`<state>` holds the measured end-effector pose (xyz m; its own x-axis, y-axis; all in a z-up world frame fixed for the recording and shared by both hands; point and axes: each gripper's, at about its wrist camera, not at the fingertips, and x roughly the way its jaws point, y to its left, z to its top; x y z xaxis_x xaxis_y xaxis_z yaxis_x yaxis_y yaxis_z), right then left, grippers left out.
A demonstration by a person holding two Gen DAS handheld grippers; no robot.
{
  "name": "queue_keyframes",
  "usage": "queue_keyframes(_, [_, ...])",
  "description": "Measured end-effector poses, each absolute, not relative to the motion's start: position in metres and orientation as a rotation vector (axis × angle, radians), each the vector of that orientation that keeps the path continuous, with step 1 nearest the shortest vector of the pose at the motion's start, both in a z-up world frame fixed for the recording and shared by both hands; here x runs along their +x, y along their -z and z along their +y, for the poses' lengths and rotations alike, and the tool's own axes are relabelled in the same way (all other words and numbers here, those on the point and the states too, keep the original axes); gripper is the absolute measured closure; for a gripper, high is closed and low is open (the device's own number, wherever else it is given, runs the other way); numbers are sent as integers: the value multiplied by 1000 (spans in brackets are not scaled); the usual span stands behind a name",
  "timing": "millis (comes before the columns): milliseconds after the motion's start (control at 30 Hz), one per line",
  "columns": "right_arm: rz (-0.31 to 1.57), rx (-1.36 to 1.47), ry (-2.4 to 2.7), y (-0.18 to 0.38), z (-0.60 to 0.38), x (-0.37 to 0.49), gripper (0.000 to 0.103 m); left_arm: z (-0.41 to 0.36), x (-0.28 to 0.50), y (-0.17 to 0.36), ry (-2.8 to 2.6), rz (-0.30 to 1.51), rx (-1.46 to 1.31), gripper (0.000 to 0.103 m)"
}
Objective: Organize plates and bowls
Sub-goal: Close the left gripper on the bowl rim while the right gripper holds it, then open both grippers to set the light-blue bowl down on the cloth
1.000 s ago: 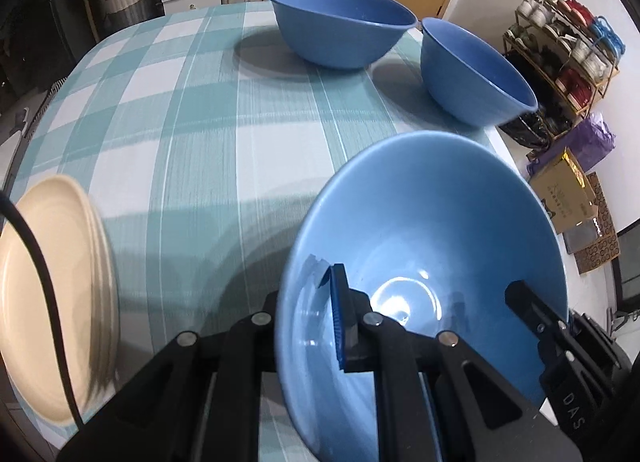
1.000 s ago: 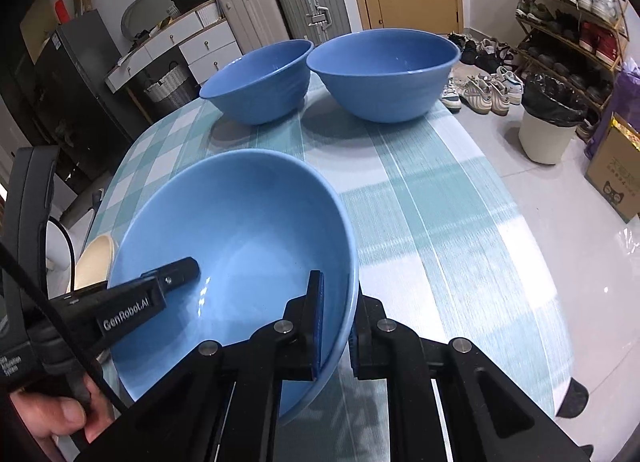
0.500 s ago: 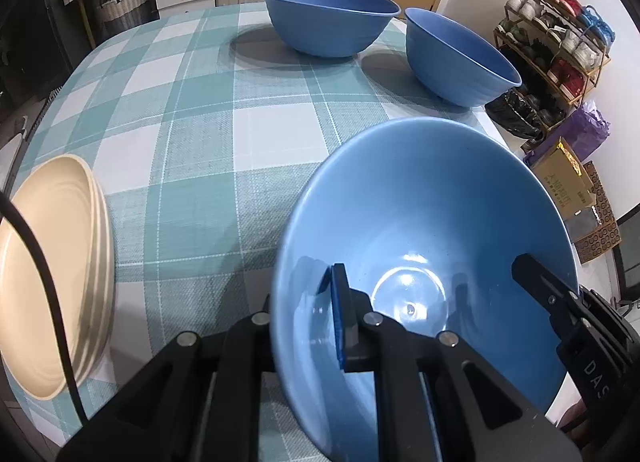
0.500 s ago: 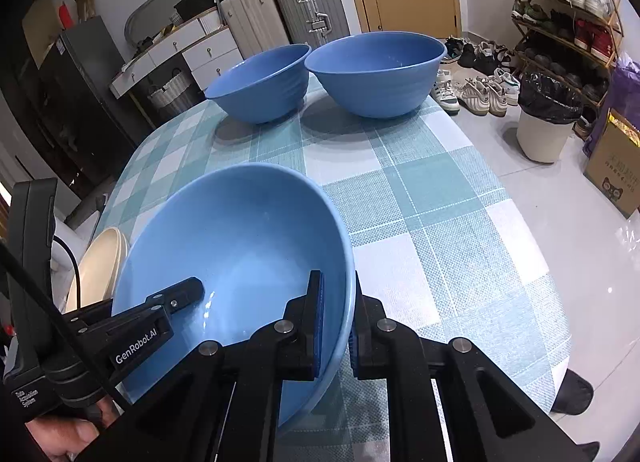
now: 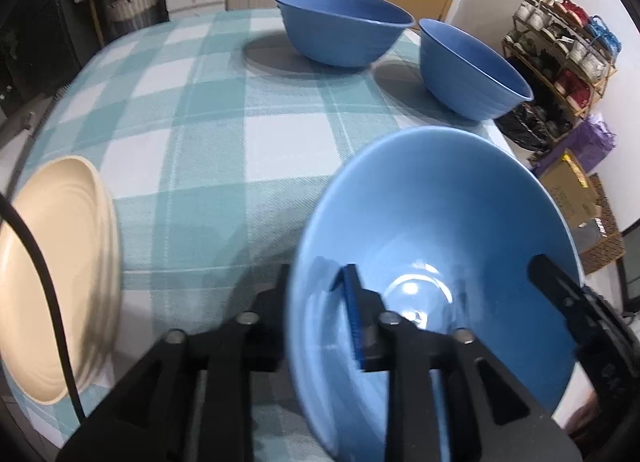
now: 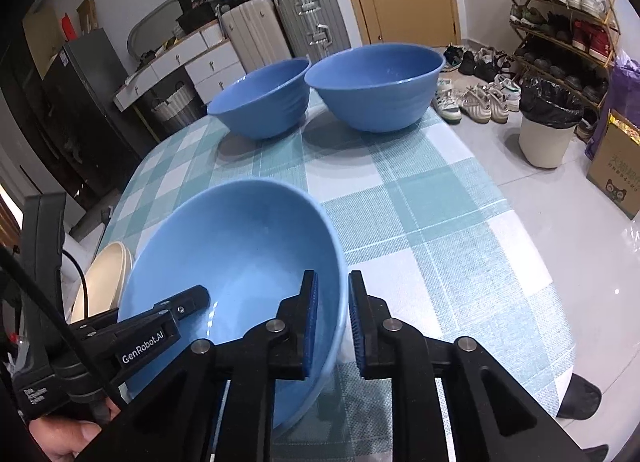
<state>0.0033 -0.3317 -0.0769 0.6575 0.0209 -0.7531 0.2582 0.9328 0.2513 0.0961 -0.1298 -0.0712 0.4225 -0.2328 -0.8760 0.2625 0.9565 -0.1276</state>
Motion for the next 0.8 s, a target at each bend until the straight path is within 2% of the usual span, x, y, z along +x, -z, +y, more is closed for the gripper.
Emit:
queue_keyframes(33, [833, 367, 131, 75, -333, 2, 67, -129, 96, 70, 289, 1080, 36, 59])
queue_keyframes(67, [813, 375, 132, 73, -334, 0, 55, -127, 97, 70, 272, 1072, 30, 58])
queue_keyframes(100, [787, 383, 136, 71, -335, -2, 35, -124, 98, 68, 279, 1069, 9, 58])
queue_keyframes(133, [762, 387, 139, 68, -335, -5, 31, -122, 99, 68, 285, 1072, -5, 58])
queue_keyframes(200, [708, 372, 154, 59, -334, -11, 31, -118, 101, 67, 283, 1076, -24, 58])
queue_keyframes(300, [667, 351, 171, 51, -333, -16, 24, -115, 102, 66, 294, 1088, -39, 58])
queue_keyframes(800, [542, 267, 147, 29, -319, -31, 24, -98, 80, 34, 299, 956, -45, 55])
